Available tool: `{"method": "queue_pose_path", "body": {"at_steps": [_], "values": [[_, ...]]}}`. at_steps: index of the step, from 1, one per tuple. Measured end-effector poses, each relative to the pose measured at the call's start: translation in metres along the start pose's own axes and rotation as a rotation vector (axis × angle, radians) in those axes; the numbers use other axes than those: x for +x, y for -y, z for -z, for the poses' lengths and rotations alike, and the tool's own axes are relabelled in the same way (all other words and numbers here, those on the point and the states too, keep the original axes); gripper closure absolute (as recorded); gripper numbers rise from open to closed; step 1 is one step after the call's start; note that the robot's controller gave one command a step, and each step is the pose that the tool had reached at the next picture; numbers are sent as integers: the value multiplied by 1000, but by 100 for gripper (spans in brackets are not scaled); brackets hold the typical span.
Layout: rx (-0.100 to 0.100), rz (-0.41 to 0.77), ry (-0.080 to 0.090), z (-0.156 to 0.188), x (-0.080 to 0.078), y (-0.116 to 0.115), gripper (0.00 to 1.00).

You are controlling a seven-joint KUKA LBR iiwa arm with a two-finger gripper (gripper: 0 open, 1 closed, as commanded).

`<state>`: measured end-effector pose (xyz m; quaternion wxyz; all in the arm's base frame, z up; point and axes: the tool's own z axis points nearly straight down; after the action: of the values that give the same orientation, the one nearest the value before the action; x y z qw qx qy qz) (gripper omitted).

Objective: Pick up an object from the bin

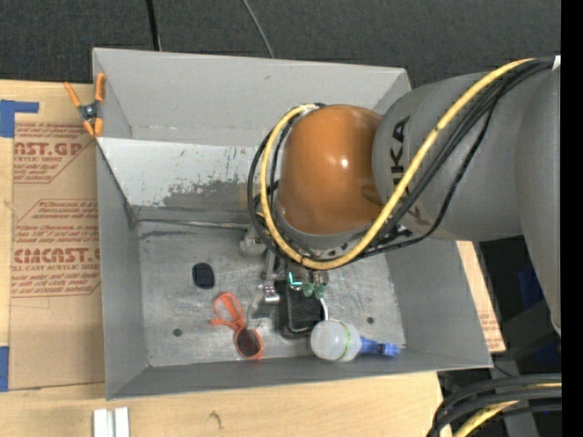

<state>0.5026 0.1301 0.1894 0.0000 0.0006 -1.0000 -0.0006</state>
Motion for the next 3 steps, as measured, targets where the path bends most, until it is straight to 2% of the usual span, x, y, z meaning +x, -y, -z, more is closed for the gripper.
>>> {"method": "queue_pose_path", "body": {"at_steps": [1, 2, 3], "values": [[-1, -49, 7, -53, -1, -2, 0], [-1, -60, 3, -109, 4, 6, 0], [-1, -55, 1, -108, 4, 6, 100]]}}
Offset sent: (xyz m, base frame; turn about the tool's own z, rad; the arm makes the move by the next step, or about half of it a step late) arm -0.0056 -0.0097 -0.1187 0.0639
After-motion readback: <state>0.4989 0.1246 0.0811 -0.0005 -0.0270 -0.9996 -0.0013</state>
